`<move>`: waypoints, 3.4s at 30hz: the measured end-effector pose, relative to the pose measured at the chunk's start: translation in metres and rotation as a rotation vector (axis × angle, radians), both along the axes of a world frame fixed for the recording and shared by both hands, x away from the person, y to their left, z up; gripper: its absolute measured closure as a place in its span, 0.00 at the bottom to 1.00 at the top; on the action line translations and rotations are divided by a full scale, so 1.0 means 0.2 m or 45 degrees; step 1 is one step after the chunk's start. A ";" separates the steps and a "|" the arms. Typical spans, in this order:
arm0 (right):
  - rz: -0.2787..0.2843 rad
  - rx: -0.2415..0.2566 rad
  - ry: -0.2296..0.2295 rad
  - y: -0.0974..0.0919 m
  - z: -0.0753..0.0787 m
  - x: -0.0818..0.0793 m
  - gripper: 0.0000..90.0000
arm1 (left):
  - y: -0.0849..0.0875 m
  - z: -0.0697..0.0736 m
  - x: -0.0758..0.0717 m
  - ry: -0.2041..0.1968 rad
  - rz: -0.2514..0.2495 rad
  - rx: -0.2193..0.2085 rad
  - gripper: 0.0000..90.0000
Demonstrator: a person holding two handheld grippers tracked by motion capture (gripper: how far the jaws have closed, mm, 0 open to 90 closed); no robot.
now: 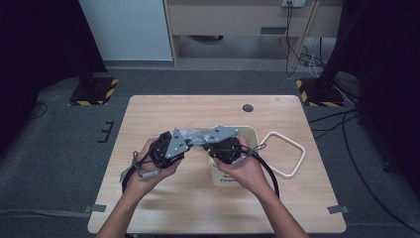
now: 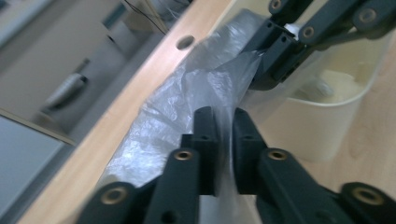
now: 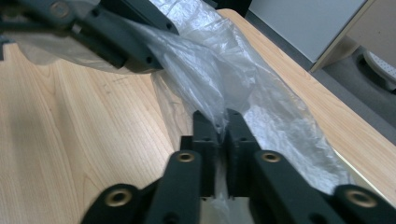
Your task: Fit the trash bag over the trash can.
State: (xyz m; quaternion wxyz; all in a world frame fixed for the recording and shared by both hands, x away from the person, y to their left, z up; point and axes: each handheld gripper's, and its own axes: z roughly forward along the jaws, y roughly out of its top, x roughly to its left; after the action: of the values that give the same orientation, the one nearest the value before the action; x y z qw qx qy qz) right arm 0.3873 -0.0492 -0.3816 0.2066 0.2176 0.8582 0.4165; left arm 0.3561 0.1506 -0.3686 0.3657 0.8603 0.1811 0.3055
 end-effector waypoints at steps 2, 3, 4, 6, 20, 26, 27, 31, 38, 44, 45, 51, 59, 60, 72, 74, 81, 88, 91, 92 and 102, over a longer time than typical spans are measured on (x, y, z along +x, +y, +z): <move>-0.013 0.002 0.011 -0.01 0.00 0.01 0.99 | 0.00 -0.01 -0.01 -0.024 0.037 -0.031 0.73; -0.018 0.002 0.017 -0.01 0.00 0.01 0.99 | 0.01 -0.02 -0.02 -0.038 0.048 -0.043 0.69; -0.027 -0.001 0.018 -0.01 0.00 0.02 1.00 | 0.01 -0.02 -0.03 -0.055 0.057 -0.060 0.66; -0.042 0.002 0.025 -0.02 -0.01 0.03 1.00 | 0.01 -0.03 -0.05 -0.070 0.066 -0.103 0.57; -0.111 0.074 0.076 -0.05 -0.01 0.12 1.00 | 0.00 -0.10 -0.21 -0.125 0.019 -0.241 0.48; -0.148 0.101 0.096 -0.07 -0.01 0.15 1.00 | -0.01 -0.11 -0.23 -0.106 0.000 -0.264 0.48; -0.152 0.108 0.098 -0.08 -0.01 0.15 1.00 | -0.01 -0.13 -0.23 -0.100 0.004 -0.257 0.48; -0.152 0.130 0.095 -0.08 0.00 0.15 1.00 | -0.01 -0.19 -0.20 -0.061 0.029 -0.248 0.50; -0.150 0.146 0.083 -0.09 0.04 0.13 1.00 | 0.04 -0.25 -0.12 -0.033 0.088 -0.259 0.53; -0.149 0.162 0.070 -0.12 0.07 0.12 1.00 | 0.06 -0.29 -0.11 -0.020 0.111 -0.264 0.56; -0.156 0.166 0.071 -0.13 0.07 0.12 1.00 | 0.06 -0.30 -0.11 -0.020 0.109 -0.266 0.56; -0.183 0.204 0.074 -0.16 0.09 0.14 1.00 | 0.05 -0.34 -0.13 -0.018 0.104 -0.264 0.58; -0.181 0.235 0.076 -0.18 0.11 0.12 1.00 | 0.03 -0.39 -0.09 0.009 0.114 -0.245 0.61; -0.174 0.236 0.070 -0.18 0.12 0.12 1.00 | 0.02 -0.39 -0.07 0.011 0.123 -0.243 0.61; -0.107 0.266 0.093 -0.19 0.11 0.06 1.00 | 0.05 -0.36 0.03 0.034 0.197 -0.426 0.62; -0.086 0.256 0.108 -0.19 0.10 0.05 1.00 | 0.05 -0.34 0.03 0.013 0.181 -0.445 0.60; -0.045 0.255 0.142 -0.16 0.05 0.05 1.00 | 0.04 -0.30 0.01 0.036 0.148 -0.595 0.51; -0.007 0.274 0.175 -0.14 0.03 0.04 1.00 | 0.04 -0.27 0.01 0.042 0.072 -0.695 0.45; 0.004 0.275 0.181 -0.13 0.02 0.04 1.00 | 0.04 -0.26 0.00 0.017 0.046 -0.710 0.50; 0.008 0.277 0.181 -0.13 0.02 0.04 1.00 | 0.04 -0.25 0.00 0.017 0.044 -0.729 0.53; 0.021 0.259 0.200 -0.14 0.01 0.03 0.97 | 0.01 -0.20 0.00 0.043 0.064 -0.749 0.88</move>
State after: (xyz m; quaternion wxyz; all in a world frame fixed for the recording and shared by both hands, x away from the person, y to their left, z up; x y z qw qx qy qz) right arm 0.3940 -0.0773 -0.3788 0.1122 0.2623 0.8269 0.4847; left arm 0.3558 0.1531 -0.4088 0.5885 0.7176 0.2891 0.2347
